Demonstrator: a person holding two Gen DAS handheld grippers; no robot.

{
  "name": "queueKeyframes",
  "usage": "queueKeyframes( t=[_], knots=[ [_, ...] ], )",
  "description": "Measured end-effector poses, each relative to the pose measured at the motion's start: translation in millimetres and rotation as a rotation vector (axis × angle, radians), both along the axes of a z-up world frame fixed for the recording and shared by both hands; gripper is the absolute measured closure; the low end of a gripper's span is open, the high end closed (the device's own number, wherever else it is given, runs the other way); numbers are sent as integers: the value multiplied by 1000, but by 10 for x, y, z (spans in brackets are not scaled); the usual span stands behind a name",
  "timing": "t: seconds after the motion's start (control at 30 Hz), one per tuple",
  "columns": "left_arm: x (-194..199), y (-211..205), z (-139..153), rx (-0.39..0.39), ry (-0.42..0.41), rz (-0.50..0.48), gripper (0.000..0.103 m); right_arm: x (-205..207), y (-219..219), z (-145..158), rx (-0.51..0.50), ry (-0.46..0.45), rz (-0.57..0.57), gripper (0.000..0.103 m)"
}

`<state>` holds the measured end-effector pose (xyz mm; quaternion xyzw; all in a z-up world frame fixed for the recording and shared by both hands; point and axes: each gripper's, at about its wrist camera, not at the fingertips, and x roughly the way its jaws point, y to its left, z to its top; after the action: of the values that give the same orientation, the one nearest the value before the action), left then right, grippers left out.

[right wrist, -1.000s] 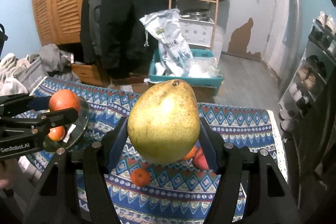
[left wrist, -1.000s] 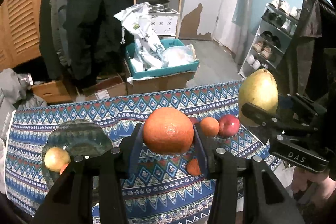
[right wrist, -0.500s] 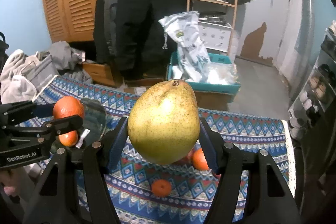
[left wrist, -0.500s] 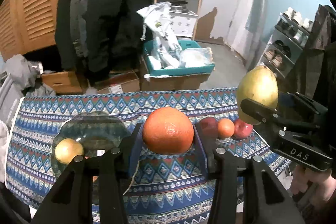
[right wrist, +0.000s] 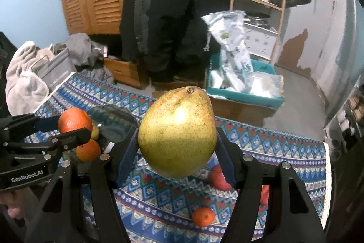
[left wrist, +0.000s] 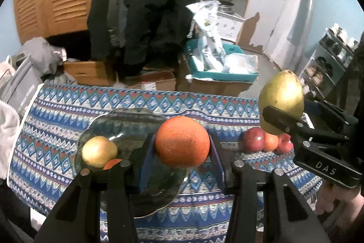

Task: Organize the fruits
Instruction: 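Lift the pear with the right tool while the left tool carries the orange toward the glass plate, then lower the pear onto the glass plate with the right tool while the left tool releases the orange there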

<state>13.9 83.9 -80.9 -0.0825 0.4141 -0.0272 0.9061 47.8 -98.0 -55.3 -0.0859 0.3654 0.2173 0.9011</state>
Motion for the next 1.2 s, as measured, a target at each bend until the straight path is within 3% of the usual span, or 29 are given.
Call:
queueKeyframes(
  t=[0.67,1.2],
  knots=[
    [72,637,-759,23,176,128,56,359,837,-561,-20,154,105,38],
    [65,723,-1074,-25,282,140,56,481,1130,-1120,-77,285,143,38]
  ],
)
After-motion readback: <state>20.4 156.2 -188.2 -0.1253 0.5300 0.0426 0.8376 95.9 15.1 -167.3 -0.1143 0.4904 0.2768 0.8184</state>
